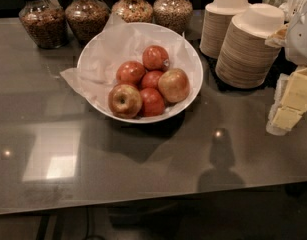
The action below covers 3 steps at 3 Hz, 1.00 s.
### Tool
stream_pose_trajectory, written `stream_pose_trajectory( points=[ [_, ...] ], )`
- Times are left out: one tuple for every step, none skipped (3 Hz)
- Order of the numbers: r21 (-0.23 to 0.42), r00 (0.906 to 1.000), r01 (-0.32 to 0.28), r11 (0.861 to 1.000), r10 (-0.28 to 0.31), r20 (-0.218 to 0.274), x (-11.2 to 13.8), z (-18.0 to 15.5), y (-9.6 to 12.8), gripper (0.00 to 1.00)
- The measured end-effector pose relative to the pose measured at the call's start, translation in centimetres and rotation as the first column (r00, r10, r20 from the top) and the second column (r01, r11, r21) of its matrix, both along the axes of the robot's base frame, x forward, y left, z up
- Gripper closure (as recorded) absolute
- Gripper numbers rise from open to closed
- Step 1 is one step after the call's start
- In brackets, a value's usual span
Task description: Pick apple from white bowl
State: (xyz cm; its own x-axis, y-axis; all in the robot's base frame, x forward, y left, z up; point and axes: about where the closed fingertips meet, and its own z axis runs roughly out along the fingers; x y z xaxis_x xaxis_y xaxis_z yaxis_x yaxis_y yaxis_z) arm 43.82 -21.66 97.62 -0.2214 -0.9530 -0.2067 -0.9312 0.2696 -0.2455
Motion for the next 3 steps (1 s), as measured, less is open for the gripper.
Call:
stream_pose_trajectory(
  points=[
    [-0.002,1.0000,-0.005,1.000,0.005,0.006,0.1,0.0,0.2,0.00],
    [0.022,0.9990,-0.041,0.999,0.041,0.015,1.4,-0.4,1.7,0.00],
    [0.044,0.9961,-0.086,0.995,0.085,0.024,2.8,-0.7,3.3,0.00]
  ],
)
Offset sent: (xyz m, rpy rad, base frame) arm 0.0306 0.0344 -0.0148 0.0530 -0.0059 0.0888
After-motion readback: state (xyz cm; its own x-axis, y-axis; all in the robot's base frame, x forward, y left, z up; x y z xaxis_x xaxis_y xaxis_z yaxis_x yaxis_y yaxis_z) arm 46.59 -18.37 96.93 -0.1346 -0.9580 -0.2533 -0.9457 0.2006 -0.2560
